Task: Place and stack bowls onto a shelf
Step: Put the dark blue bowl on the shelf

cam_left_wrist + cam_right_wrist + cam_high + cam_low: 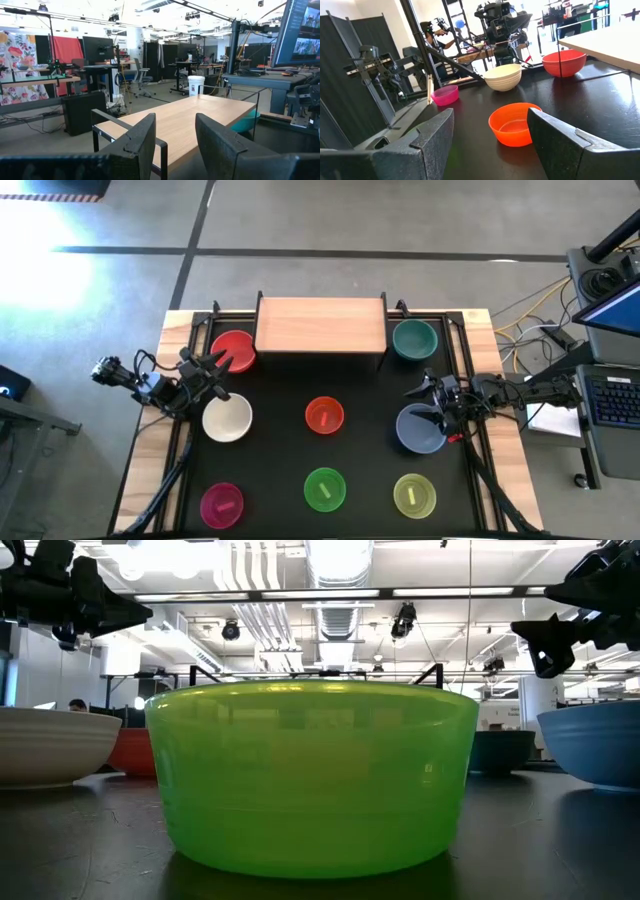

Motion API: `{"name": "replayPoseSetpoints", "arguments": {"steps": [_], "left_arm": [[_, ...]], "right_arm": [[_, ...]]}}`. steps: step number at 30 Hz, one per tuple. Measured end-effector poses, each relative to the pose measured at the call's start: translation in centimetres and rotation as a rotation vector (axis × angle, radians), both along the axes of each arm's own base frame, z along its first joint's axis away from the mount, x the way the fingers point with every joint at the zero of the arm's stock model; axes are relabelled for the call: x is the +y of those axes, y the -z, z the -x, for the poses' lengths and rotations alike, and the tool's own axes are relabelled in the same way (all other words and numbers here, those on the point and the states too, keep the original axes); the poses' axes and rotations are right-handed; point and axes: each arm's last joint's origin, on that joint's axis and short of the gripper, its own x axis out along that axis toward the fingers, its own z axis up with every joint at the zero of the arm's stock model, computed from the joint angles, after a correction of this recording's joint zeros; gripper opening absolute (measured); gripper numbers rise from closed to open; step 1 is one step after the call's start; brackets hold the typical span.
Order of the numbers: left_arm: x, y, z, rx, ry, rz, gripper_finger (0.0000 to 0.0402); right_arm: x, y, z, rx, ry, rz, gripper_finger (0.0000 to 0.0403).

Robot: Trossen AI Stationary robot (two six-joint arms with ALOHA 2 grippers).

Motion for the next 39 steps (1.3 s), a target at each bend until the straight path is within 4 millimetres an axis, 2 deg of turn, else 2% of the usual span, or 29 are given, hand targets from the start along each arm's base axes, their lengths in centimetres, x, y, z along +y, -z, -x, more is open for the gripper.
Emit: {"name": "replayPoseSetpoints", "arguments": {"steps": [14,18,21,25,31,35,39], "left_arm": [[0.0,0.0,0.0,0.0,0.0,0.0,0.0122],[0.0,0.0,0.0,0.0,0.0,0.0,0.0122],[0.0,0.0,0.0,0.0,0.0,0.0,0.0122],[0.0,0.0,0.0,0.0,0.0,0.0,0.0122],[0.0,0.0,0.0,0.0,0.0,0.0,0.0122],[0.0,0.0,0.0,-0.001,0.0,0.0,0.0122],[0.0,0.0,0.0,0.0,0.0,0.0,0.0122]], "right_arm": [[0.0,-0.1,0.0,-0.008,0.011,-0.001,0.0242],[-0.5,-0.6,0.0,-0.058,0.159,-0.021,0.0242],[-0.5,-0.5,0.0,-0.054,0.17,-0.017,0.0242],[-0.8,-1.2,0.1,-0.123,0.282,-0.02,0.0242],[-1.0,-2.4,0.3,-0.248,0.305,-0.081,0.0242],[-1.3,-3.2,0.5,-0.243,0.434,-0.088,0.0242],[-1.8,-4.9,1.1,-0.207,0.599,-0.027,0.0242]]}}
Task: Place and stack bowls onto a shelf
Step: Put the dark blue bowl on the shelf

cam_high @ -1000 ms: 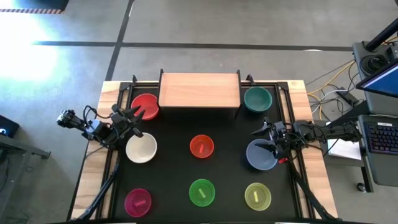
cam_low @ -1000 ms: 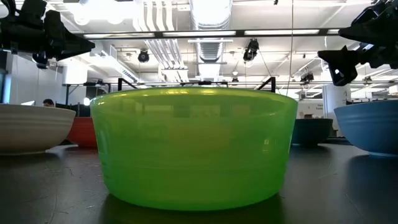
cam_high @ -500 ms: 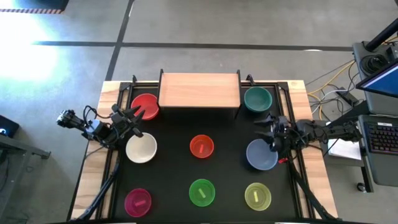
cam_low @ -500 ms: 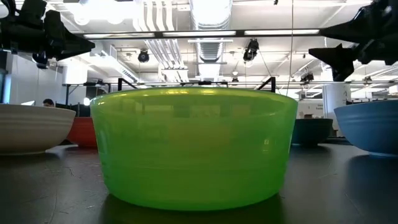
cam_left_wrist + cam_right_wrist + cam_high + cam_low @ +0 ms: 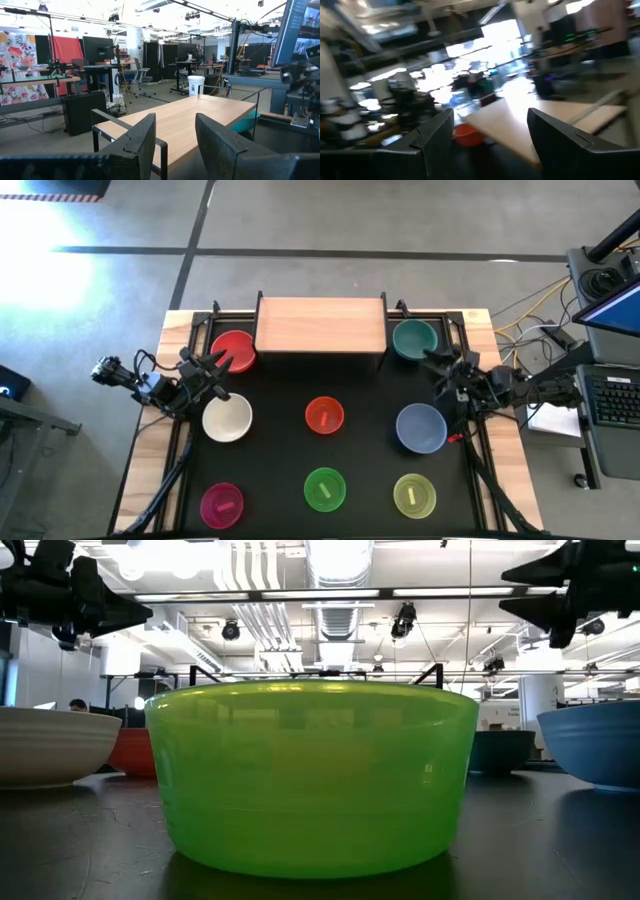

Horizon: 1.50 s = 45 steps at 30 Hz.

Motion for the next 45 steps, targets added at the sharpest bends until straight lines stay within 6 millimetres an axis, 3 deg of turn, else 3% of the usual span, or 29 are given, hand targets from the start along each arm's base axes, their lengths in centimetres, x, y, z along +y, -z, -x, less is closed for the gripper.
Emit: {"name": "replayPoseSetpoints", "arguments": {"steps": [4,10,13,26,33,45], "left_arm": [[0.0,0.0,0.0,0.0,0.0,0.0,0.0122],[0.0,0.0,0.0,0.0,0.0,0.0,0.0122],[0.0,0.0,0.0,0.0,0.0,0.0,0.0122],[0.0,0.0,0.0,0.0,0.0,0.0,0.0122],[0.0,0.0,0.0,0.0,0.0,0.0,0.0122],[0.0,0.0,0.0,0.0,0.0,0.0,0.0122]], "right_arm": [[-0.4,-2.1,1.1,0.111,0.124,-0.017,0.0242],[-0.8,-4.2,3.0,0.183,0.205,-0.307,0.0242],[-0.8,-5.0,3.4,0.239,0.222,-0.37,0.0242],[-0.5,-7.8,-0.2,0.45,0.275,-0.364,0.0242],[-1.1,-8.5,-0.8,0.613,0.397,-0.342,0.0242],[-3.3,-8.6,-0.9,0.71,0.584,-0.3,0.0242]]}}
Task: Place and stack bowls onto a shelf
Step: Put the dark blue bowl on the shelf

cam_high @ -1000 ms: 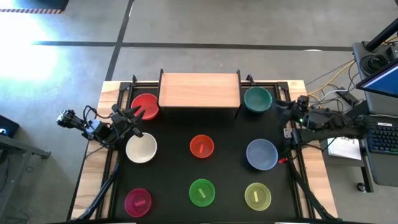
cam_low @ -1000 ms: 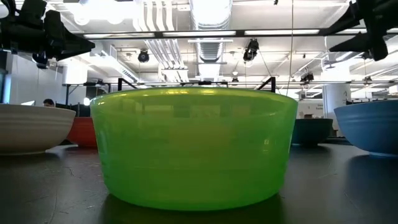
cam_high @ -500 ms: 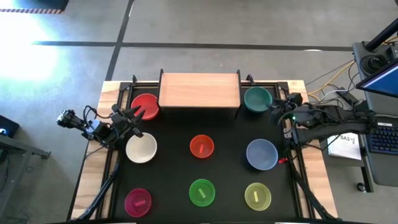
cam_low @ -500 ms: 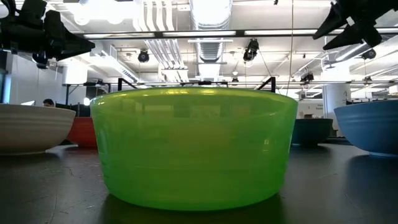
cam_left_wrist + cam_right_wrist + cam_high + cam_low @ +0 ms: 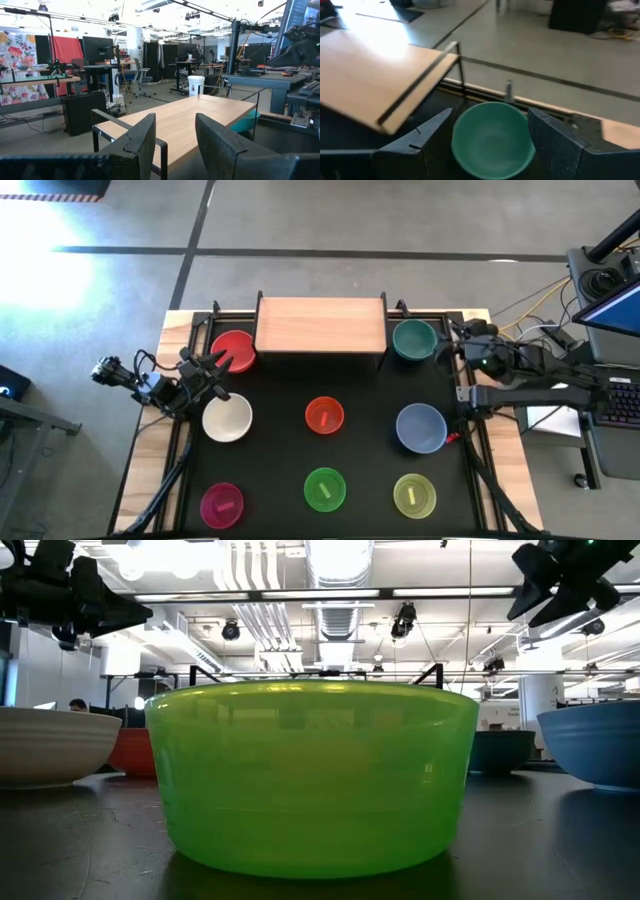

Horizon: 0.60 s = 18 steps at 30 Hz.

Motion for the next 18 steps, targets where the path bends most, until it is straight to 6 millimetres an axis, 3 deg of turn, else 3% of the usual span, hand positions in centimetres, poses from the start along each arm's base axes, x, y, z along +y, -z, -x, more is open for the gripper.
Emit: {"name": "replayPoseSetpoints", "arguments": {"steps": [12,18], "left_arm": [[0.0,0.0,0.0,0.0,0.0,0.0,0.0122],[0.0,0.0,0.0,0.0,0.0,0.0,0.0122]], "right_arm": [[-3.3,1.9,-2.3,0.206,-0.05,-0.17,0.0242],[-4.9,3.4,-3.5,0.175,-0.214,-0.44,0.0242]]}}
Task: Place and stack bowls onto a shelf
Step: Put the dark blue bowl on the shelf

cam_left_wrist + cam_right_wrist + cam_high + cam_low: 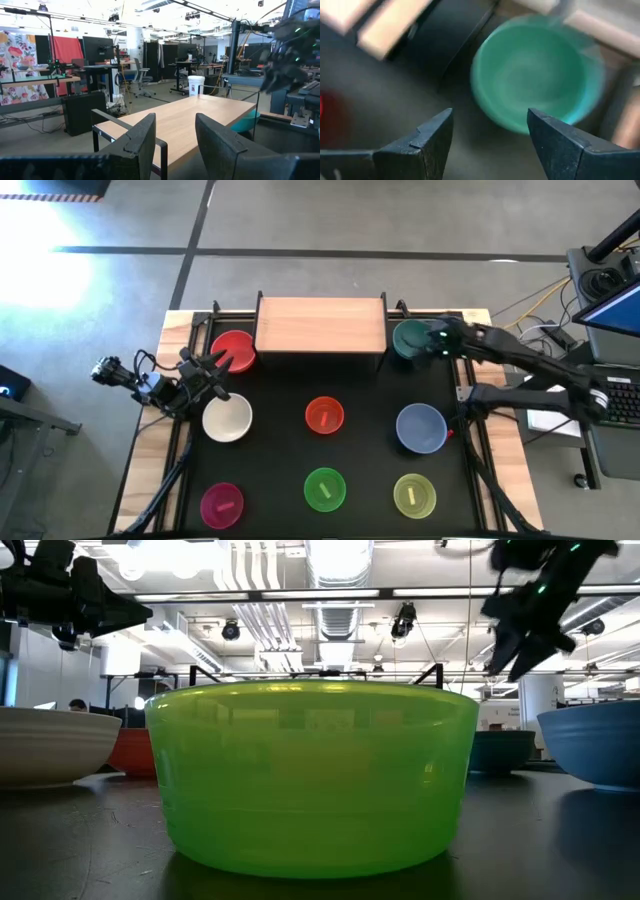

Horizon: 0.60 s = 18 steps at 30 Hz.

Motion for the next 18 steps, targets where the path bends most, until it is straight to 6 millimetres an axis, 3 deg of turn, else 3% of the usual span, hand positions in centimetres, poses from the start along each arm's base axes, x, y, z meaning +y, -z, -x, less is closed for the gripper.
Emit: {"name": "replayPoseSetpoints", "arguments": {"steps": [8,18], "left_arm": [[0.0,0.0,0.0,0.0,0.0,0.0,0.0122],[0.0,0.0,0.0,0.0,0.0,0.0,0.0122]], "right_arm": [[-1.8,2.0,-1.3,0.099,-0.043,-0.102,0.0242],[-3.2,3.6,-2.8,0.258,-0.241,-0.092,0.0242]]}}
